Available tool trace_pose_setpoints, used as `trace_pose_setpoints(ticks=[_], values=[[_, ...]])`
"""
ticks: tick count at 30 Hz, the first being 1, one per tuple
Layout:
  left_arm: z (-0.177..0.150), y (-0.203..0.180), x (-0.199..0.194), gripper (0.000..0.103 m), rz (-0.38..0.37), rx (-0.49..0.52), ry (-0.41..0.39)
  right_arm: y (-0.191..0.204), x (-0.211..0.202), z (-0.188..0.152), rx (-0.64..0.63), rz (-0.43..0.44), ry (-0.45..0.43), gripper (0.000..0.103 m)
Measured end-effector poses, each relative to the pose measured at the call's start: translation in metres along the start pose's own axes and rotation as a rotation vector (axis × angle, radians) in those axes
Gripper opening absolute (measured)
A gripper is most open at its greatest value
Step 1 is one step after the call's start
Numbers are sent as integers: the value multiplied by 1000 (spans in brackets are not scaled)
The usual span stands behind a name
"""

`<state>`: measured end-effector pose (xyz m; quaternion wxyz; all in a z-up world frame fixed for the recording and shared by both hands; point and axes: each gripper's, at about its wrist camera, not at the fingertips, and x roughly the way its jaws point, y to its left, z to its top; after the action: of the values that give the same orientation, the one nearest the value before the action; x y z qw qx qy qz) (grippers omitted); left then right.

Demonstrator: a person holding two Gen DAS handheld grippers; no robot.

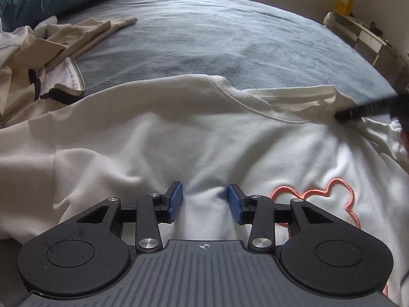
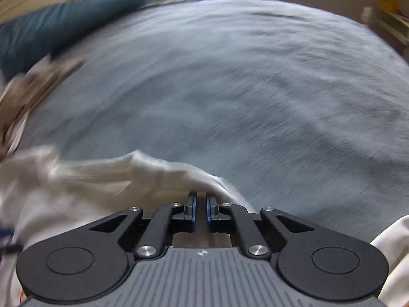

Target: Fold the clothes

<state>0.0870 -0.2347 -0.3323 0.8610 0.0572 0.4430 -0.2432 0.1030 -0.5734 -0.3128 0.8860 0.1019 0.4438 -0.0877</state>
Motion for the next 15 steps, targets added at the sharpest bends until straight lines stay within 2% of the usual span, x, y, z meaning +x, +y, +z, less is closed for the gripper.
trace_pose_setpoints(ticks=[2, 4, 6, 9, 13, 14, 15], values=[[6, -2, -5, 40, -9, 20, -10, 6, -18, 3, -19, 36, -19, 14], [14, -4, -8, 40, -32, 26, -31, 20, -37, 1, -74, 110, -16, 14], [26, -6, -5, 40, -45, 32, -47, 44, -42, -8, -179, 201, 47, 14], [48, -10, 11, 40, -56, 44, -69, 76, -20, -17, -304, 213, 111, 14], [62, -11, 51, 41, -18, 71, -28, 77, 26, -2, -199, 107, 62, 10], [63, -10, 52, 42, -21, 68, -32, 74, 25, 6, -134, 93, 44, 12], [63, -9, 51, 43, -26, 65, -39, 72, 19, 12, -93, 121, 15, 17]])
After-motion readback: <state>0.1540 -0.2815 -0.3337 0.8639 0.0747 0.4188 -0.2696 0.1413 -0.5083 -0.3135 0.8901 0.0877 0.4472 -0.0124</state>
